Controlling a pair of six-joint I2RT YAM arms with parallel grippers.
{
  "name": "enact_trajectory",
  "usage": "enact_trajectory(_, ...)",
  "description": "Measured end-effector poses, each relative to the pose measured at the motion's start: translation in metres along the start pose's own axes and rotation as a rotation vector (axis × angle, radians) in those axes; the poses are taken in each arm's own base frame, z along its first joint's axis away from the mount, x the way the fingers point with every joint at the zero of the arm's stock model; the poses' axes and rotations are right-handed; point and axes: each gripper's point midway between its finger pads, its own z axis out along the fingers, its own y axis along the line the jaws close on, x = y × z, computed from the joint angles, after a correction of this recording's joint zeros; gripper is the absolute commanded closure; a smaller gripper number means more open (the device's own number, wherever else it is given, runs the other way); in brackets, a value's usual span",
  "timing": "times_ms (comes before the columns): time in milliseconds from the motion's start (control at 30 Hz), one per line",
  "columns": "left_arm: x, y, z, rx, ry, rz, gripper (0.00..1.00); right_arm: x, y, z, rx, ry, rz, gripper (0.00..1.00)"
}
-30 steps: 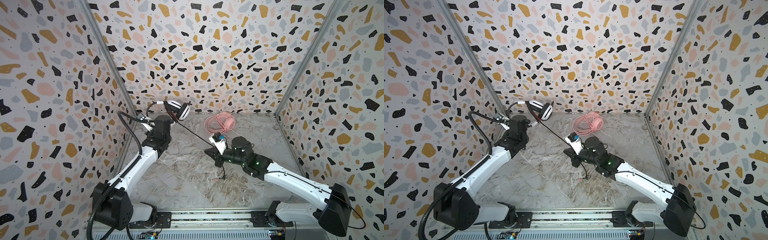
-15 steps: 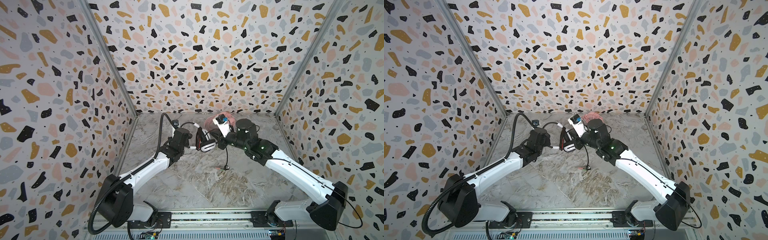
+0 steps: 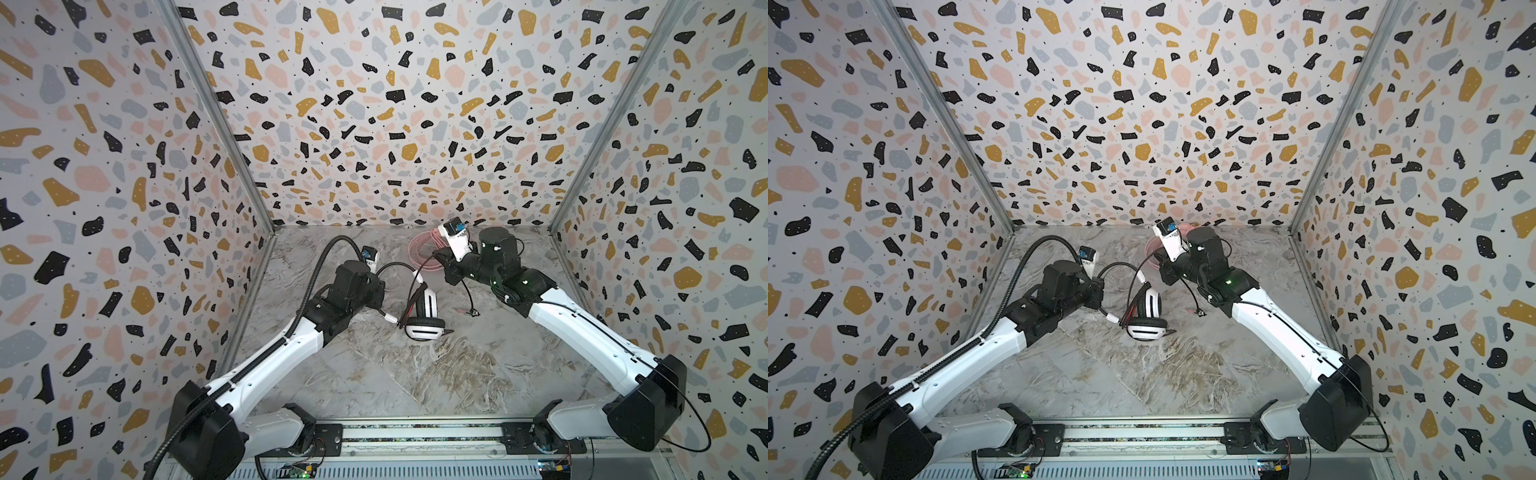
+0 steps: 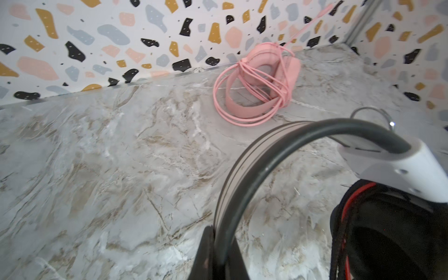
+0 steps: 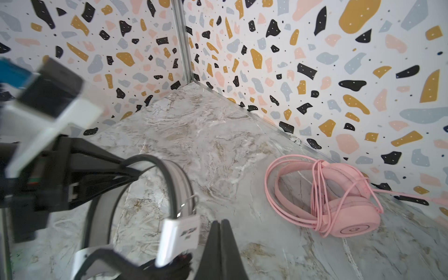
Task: Wrap the headphones
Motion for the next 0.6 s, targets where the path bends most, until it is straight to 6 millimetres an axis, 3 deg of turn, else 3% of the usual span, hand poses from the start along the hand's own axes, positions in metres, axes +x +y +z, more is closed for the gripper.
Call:
enact_trajectory(167, -0.005, -0.008, -0.023, 0.059, -0.056, -0.006, 1.0, 0.015, -0.023, 0.008, 0.03, 0.016, 0.033, 0.97)
enact_trajectory(333, -0.016, -0.018, -0.045, 0.137, -0.126, -0.022, 1.0, 0.051, -0.039, 0.025, 0.021, 0.081, 0.095, 0.97)
enact_trajectory(467, -0.021, -0.028, -0.05, 0.195, -0.142, -0.042, 1.0, 0.076, -0.037, 0.036, -0.019, 0.122, 0.136, 0.94)
enact_trajectory(600, -0.023, -0.039, -0.053, 0.267, -0.144, -0.073, 1.0, 0.085, -0.023, 0.041, -0.107, 0.11, 0.181, 0.86)
